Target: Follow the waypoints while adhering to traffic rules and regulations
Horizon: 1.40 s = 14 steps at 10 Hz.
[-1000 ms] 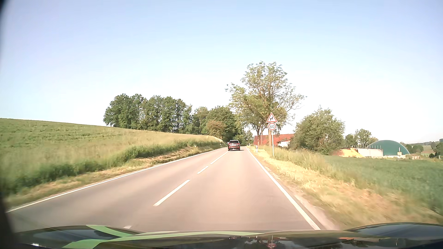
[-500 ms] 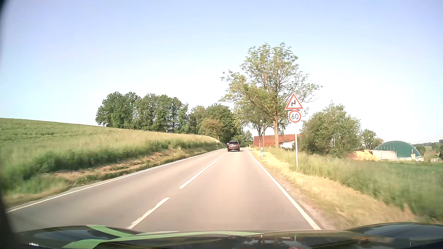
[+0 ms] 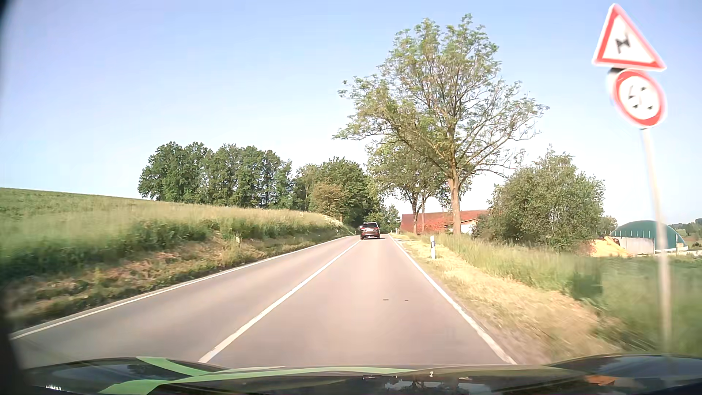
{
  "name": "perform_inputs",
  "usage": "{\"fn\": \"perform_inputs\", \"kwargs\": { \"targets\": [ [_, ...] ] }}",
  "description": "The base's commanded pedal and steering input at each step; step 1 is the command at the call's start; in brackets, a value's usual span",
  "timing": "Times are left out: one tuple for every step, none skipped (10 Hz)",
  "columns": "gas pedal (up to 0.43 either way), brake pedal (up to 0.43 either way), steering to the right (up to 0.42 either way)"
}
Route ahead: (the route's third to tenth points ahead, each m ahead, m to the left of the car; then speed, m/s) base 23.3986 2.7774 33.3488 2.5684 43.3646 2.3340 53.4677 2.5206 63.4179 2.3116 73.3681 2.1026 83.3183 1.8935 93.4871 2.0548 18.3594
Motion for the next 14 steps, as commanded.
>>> {"fn": "perform_inputs", "kwargs": {
  "targets": [
    [0.098,0.000,0.000],
    [0.098,0.000,0.000],
    [0.110,0.000,0.000],
    [0.118,0.000,0.000],
    [0.118,0.000,-0.001],
    [0.130,0.000,-0.002],
    [0.138,0.000,-0.002],
    [0.150,0.000,-0.002],
    [0.157,0.000,-0.002],
    [0.157,0.000,-0.002],
    [0.157,0.000,-0.002],
    [0.157,0.000,-0.002],
    [0.157,0.000,-0.002],
    [0.157,0.000,-0.002]
  ]
}}
